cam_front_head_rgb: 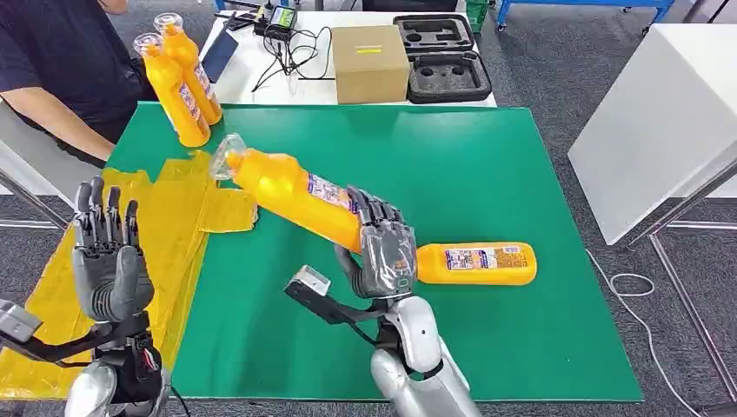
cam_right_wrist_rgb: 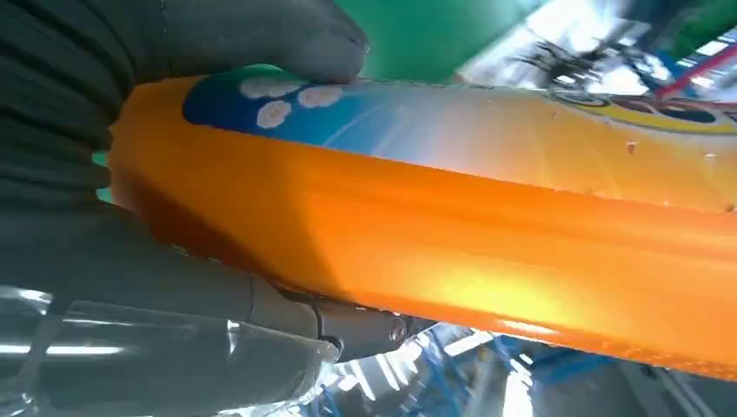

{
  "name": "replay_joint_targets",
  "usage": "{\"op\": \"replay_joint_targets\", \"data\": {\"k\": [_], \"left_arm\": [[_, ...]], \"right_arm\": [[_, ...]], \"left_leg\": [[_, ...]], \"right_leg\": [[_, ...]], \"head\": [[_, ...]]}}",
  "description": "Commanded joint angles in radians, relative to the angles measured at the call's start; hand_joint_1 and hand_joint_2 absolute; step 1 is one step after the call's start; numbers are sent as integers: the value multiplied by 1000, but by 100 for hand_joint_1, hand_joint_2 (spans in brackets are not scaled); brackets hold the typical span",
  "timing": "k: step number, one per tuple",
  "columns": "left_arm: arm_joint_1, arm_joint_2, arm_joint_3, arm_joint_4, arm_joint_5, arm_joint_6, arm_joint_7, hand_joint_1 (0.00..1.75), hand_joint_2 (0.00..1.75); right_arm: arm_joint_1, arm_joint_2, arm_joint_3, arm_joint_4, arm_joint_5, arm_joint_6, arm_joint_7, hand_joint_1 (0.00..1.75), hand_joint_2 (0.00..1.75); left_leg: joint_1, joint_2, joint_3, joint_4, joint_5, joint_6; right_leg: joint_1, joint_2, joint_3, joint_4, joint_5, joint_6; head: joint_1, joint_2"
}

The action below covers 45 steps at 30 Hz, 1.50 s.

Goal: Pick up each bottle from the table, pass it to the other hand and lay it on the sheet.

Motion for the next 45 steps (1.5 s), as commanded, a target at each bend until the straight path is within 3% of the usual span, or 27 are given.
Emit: {"op": "replay_joint_targets", "data": {"k": [1, 12, 35, 40, 45], "left_arm": [[-45, 9, -48, 143, 109, -71, 46, 0, 175], [-64, 12, -62, 179, 177, -114, 74, 0, 175], [-123, -39, -258, 206, 326, -163, 161, 0, 175], [-230, -53, -323, 327, 373, -174, 182, 0, 175], [-314, -78, -309, 382, 396, -185, 180, 0, 175]], "right_arm": [[-43, -24, 132, 2, 26, -39, 16, 175, 175], [-72, -25, 155, 49, 15, -41, 24, 175, 175], [-189, 36, 141, 226, 35, -18, 64, 175, 175], [-214, 39, 234, 356, 78, -28, 172, 175, 175], [-209, 39, 394, 488, 5, -50, 209, 175, 175]], "left_leg": [[0, -1, 3, -1, 0, -1], [0, -1, 3, -1, 0, -1], [0, -2, 1, -1, 0, -1], [0, -4, 2, -1, 0, -1], [0, -3, 1, -1, 1, -1]], "right_leg": [[0, -3, 4, -1, -1, 0], [0, -3, 4, -1, -1, 0], [0, -3, 3, -1, 0, 0], [0, -5, 4, -1, -1, 0], [0, -4, 3, -1, 0, 0]], "head": [[0, 0], [0, 0], [0, 0], [0, 0], [0, 0]]}}
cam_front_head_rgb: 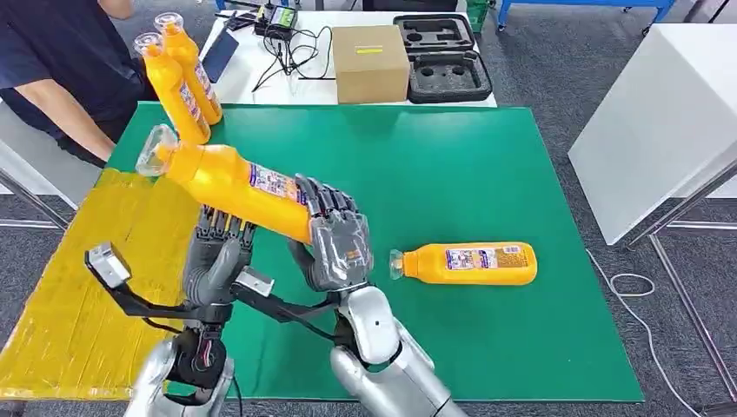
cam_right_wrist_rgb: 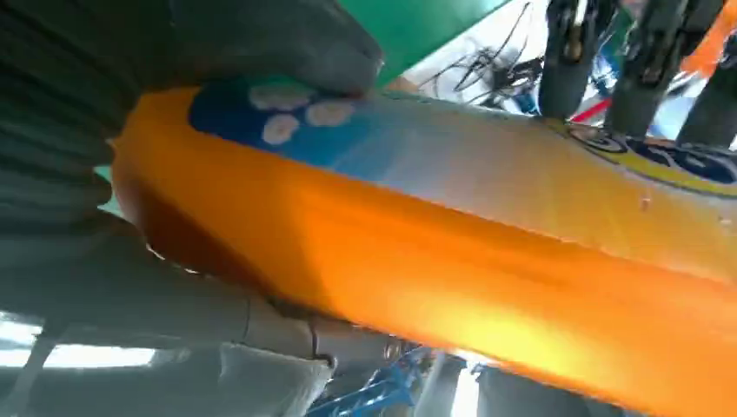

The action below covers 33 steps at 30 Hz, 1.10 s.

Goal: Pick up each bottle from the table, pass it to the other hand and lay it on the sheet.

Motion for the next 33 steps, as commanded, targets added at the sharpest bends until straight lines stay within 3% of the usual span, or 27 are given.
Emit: {"op": "replay_joint_targets", "data": {"k": [1, 9, 18, 24, 33], "left_arm": [[-185, -29, -47, 188, 25, -16, 14, 0, 175], [-176, -17, -22, 156, 25, -9, 17, 0, 175], [-261, -14, 29, 261, 22, -10, 6, 0, 175], [-326, -38, 34, 337, 35, -18, 6, 0, 175], [-326, -38, 34, 337, 35, -18, 6, 0, 175]], "right_arm": [[-61, -15, 252, 304, -73, -41, 55, 175, 175], [-71, -15, 347, 340, -137, -9, 27, 175, 175], [-84, -15, 486, 346, -147, -24, 25, 175, 175], [-91, -15, 501, 371, -189, -36, 29, 175, 175], [-91, -15, 501, 371, -189, -36, 29, 175, 175]], "left_leg": [[1, -3, 4, -2, 0, -2], [1, -2, 1, -1, 0, -1], [1, -4, 0, 0, 0, -1], [1, -8, 1, 0, 1, -1], [1, -5, 0, 0, 0, -1]], "right_leg": [[1, -5, 6, -2, -1, -1], [1, -3, 1, -1, -1, 0], [1, -6, 1, -1, -1, 0], [2, -10, 3, -1, -2, 0], [2, -6, 1, -1, -1, 0]], "head": [[0, 0], [0, 0], [0, 0], [0, 0], [0, 0]]}}
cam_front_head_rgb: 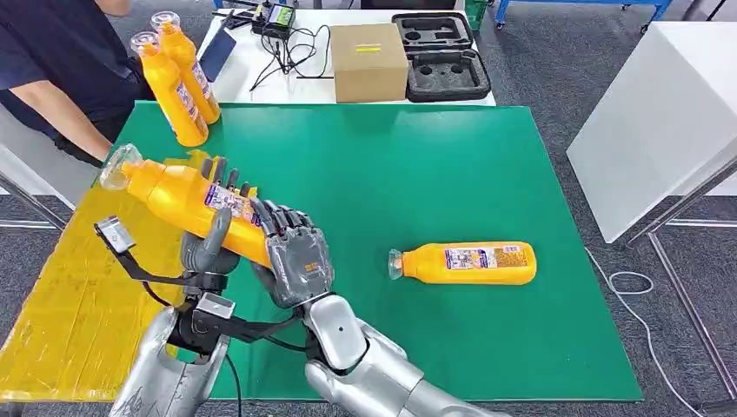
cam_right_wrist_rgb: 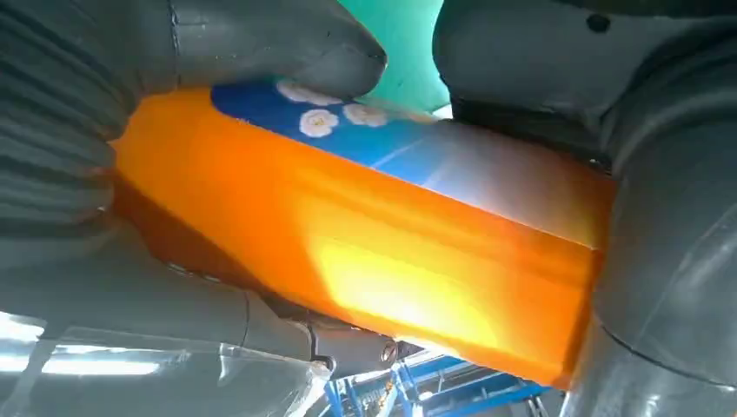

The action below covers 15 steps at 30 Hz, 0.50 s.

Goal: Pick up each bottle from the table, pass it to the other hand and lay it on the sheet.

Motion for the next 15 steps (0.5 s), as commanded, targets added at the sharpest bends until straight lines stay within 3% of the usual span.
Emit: {"op": "replay_joint_targets", "data": {"k": [1, 5, 12, 13, 14, 15], "left_arm": [[-187, -32, -47, 110, -7, -10, 12, 0, 175], [-187, -32, -47, 110, -7, -10, 12, 0, 175], [-186, -32, -46, 109, -5, -12, 9, 5, 175], [-190, -33, -43, 112, -3, -9, 7, 54, 175], [-193, -35, -40, 114, -1, -7, 2, 141, 175], [-208, -28, -36, 121, 9, -10, 2, 175, 175]], "right_arm": [[53, -14, 174, 99, 16, 9, -36, 175, 175], [53, -14, 174, 99, 16, 9, -36, 175, 175], [52, -14, 177, 101, 13, 8, -35, 175, 175], [51, -14, 179, 103, 7, 6, -35, 175, 175], [49, -14, 181, 106, 2, 4, -36, 175, 175], [48, -14, 177, 115, -6, -2, -37, 175, 175]], "left_leg": [[1, -6, 0, 0, 0, -1], [2, -11, 4, 0, -1, -2], [2, -9, 2, 0, 0, -1], [2, -9, 3, 0, 0, -2], [1, -7, 1, 0, 0, -1], [2, -7, 1, 0, 0, -1]], "right_leg": [[1, -6, 3, -1, -1, 0], [2, -12, 8, -1, -4, -1], [2, -10, 5, -1, -3, -1], [2, -10, 6, -1, -3, -1], [2, -8, 4, -1, -2, 0], [2, -8, 4, -1, -2, 0]], "head": [[0, 0], [0, 0], [0, 0], [0, 0], [0, 0], [0, 0]]}}
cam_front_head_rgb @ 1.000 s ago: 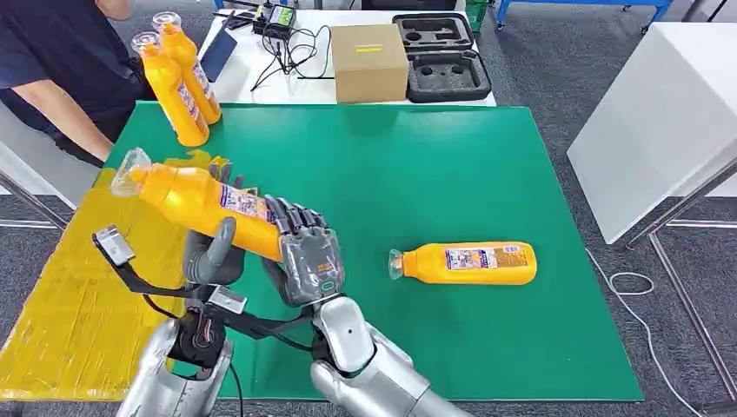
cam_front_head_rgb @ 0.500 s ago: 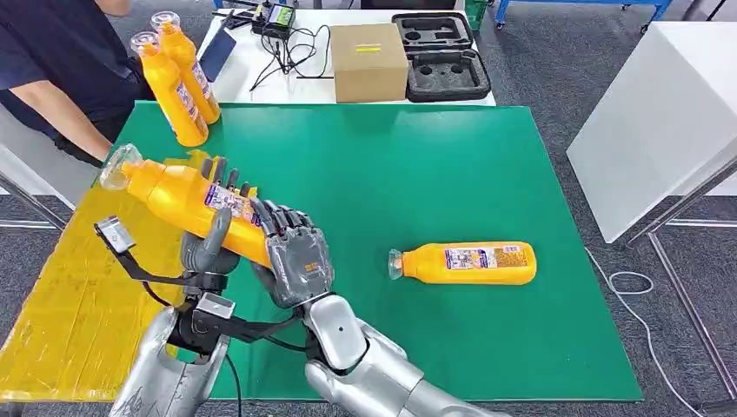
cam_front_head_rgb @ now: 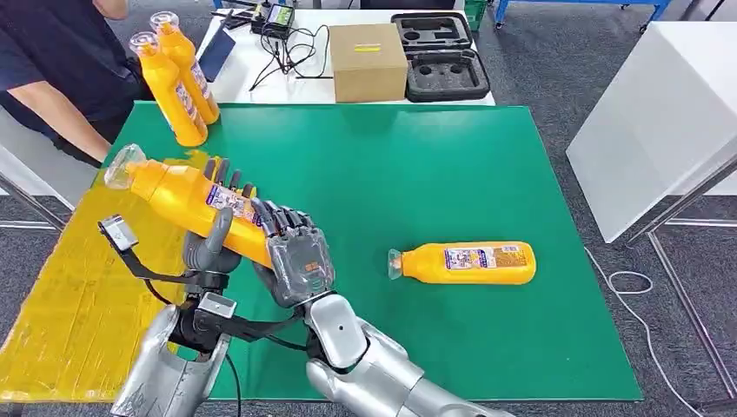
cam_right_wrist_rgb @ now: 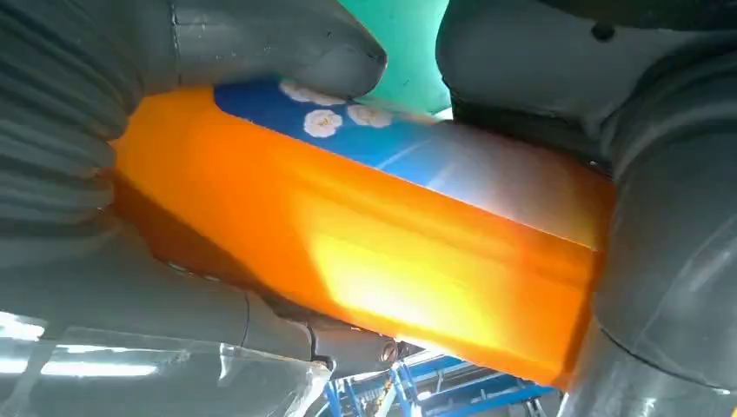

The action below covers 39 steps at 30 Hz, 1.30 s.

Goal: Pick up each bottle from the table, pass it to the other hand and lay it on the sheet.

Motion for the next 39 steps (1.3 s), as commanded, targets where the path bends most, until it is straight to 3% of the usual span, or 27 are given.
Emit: {"op": "replay_joint_targets", "data": {"k": [1, 11, 15, 22, 25, 26, 27, 34, 39], "left_arm": [[-209, -23, -40, 117, 19, -13, 0, 175, 175], [-266, -13, -73, 203, 75, -38, -23, 175, 175], [-245, 7, -66, 167, 83, -32, -25, 175, 175], [-224, 24, -70, 152, 98, -36, -26, 175, 175], [-202, 35, -68, 127, 93, -22, -37, 175, 175], [-191, 40, -64, 116, 90, -16, -39, 175, 175], [-183, 44, -61, 109, 86, -12, -44, 175, 175], [-79, 74, 22, 21, -13, 30, -91, 175, 175], [-10, 86, 93, -36, -122, 57, -133, 175, 175]], "right_arm": [[58, -14, 163, 107, -4, -11, -39, 175, 175], [113, -23, 9, 84, 97, -24, -54, 175, 175], [121, -25, -6, 68, 117, -12, -63, 175, 175], [136, -44, -21, 39, 122, -14, -73, 175, 175], [162, -72, -43, -29, 128, -66, -71, 175, 175], [181, -92, -58, -85, 119, -80, -84, 40, 175], [196, -110, -71, -139, 120, -71, -83, 0, 0], [431, -277, -264, -742, 222, -24, -88, 0, 0], [533, -284, -342, -913, 266, 17, -108, 0, 0]], "left_leg": [[1, -7, 0, 0, 0, -1], [2, -13, 2, 0, 1, -2], [1, -6, 1, 0, 0, -1], [1, -7, 1, 0, 0, -1], [1, -5, 0, 0, 0, -1], [2, -8, 3, -1, 0, -1], [1, -6, 1, -1, 0, -1], [0, -4, -1, 0, -1, 0], [0, -3, 2, 0, -3, -1]], "right_leg": [[1, -7, 3, -1, -1, 0], [2, -14, 7, -2, -3, -1], [2, -7, 4, -2, -1, 0], [2, -8, 4, -2, -2, 0], [1, -5, 3, -2, -1, 0], [2, -9, 6, -2, -2, 0], [1, -7, 4, -2, -1, 0], [0, -4, 3, -1, -1, 0], [-1, -5, 5, 0, -3, 0]], "head": [[0, 0], [0, 0], [0, 0], [0, 0], [0, 0], [0, 0], [0, 0], [0, 0], [0, 0]]}}
